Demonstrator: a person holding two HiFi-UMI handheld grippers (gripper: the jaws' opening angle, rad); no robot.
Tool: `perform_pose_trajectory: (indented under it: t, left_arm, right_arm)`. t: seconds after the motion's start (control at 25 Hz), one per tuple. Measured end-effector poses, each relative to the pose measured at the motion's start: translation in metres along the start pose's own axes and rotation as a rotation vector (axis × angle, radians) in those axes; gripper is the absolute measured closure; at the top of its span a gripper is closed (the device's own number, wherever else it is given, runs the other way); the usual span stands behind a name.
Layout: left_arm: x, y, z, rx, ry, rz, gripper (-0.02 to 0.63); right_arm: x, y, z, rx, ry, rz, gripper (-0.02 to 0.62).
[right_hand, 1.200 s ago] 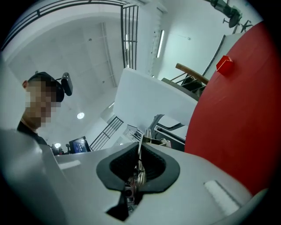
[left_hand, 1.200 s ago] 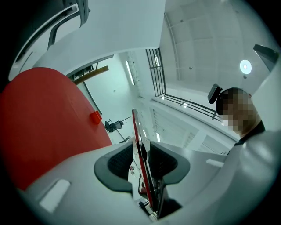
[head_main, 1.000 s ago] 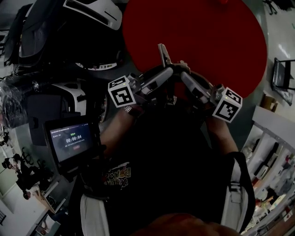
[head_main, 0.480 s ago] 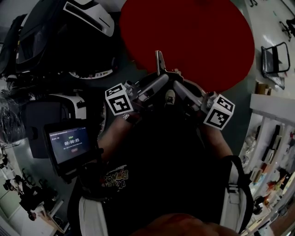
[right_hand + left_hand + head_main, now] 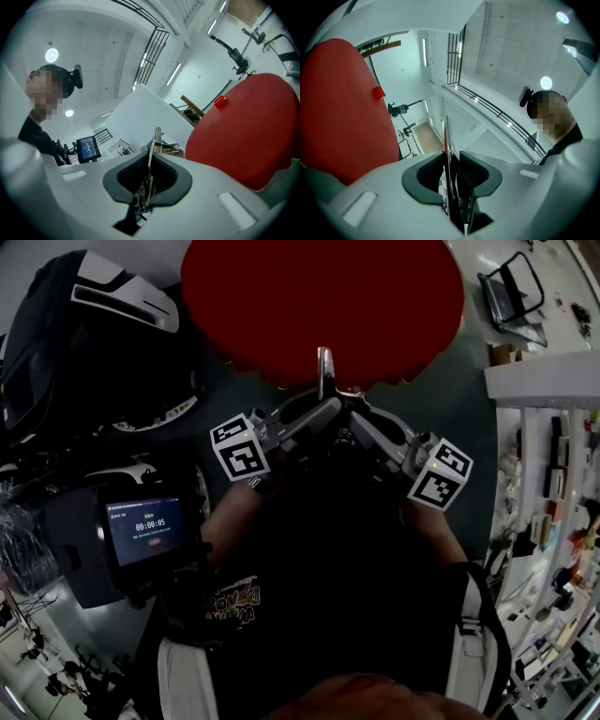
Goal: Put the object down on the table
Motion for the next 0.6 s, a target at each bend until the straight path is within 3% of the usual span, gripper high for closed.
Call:
perform_pose_trajectory:
  t: [0.16,0.36,0.6]
  left_arm:
    - [0.004,0.009,-0.005,-0.011,0.064,0.032,0.485]
    - [0.015,0.021,-0.008,-0.004,0.117,-0.004,0.483]
    - [-0.038,0.100,-0.014,0.033,0.136,-0.056,0.483]
  right_arm:
    - [0.008,-0.002,0.000,0.004,-0.047,-0.023,0.571]
    - [0.025,0.000,-0.003,0.043,-0.097,0.005,0.571]
    - [0.060,-0.083,-0.037,0.095,-0.113,0.056,0.572]
Point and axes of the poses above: the fingertips, and each gripper's own axes: y forward along the fingers, z to its left, x out of its top, the point moved 2 cm from there along -y, backward along the fingers, and after that the axes turned 3 degrees about -y, right-handed, at the moved point
